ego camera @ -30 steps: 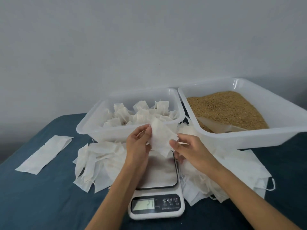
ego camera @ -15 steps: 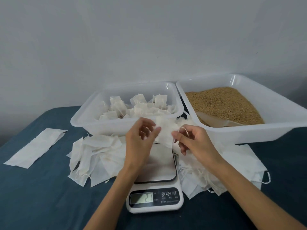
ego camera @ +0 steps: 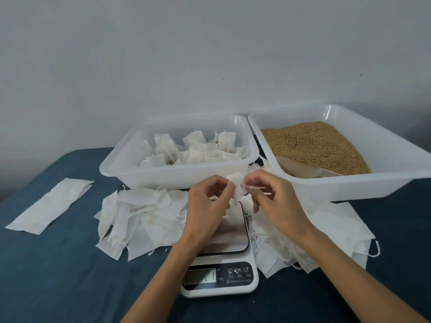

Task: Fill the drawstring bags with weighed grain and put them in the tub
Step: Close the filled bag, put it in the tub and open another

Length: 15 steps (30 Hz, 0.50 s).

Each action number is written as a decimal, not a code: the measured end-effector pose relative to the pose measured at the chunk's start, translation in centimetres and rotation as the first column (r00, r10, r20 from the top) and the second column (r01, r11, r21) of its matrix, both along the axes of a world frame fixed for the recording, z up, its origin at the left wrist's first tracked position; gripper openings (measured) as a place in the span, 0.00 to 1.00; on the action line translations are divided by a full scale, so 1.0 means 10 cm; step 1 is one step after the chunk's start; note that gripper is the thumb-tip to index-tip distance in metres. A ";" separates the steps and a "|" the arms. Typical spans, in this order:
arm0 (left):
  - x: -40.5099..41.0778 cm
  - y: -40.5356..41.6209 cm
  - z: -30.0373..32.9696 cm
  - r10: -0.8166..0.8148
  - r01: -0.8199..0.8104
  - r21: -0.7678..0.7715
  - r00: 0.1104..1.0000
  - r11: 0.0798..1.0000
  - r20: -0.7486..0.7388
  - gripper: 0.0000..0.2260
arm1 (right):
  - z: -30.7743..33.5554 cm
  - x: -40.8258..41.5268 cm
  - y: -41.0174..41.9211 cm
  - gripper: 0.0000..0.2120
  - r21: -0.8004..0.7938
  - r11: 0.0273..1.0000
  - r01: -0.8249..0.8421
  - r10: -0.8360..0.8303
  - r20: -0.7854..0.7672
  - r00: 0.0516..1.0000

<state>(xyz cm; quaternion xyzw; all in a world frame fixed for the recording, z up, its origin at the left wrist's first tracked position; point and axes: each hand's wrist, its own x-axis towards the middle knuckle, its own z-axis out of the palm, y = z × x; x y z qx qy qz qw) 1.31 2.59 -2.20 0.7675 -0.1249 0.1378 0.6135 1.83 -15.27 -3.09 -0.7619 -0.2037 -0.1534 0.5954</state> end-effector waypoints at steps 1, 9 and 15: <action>0.00 0.01 0.01 0.010 -0.010 -0.024 1.000 1.000 0.003 0.09 | -0.01 0.00 0.01 0.10 -0.063 0.997 0.031 -0.029 0.043 0.999; -0.05 -0.04 0.03 -0.096 0.095 0.036 0.994 0.995 0.049 0.06 | 0.10 -0.02 0.03 0.13 0.226 0.973 -0.048 0.090 -0.180 0.979; 0.00 0.05 0.08 -0.084 0.080 -0.130 0.996 0.988 -0.030 0.04 | 0.14 -0.03 -0.01 0.08 0.396 0.911 -0.115 0.214 -0.216 0.953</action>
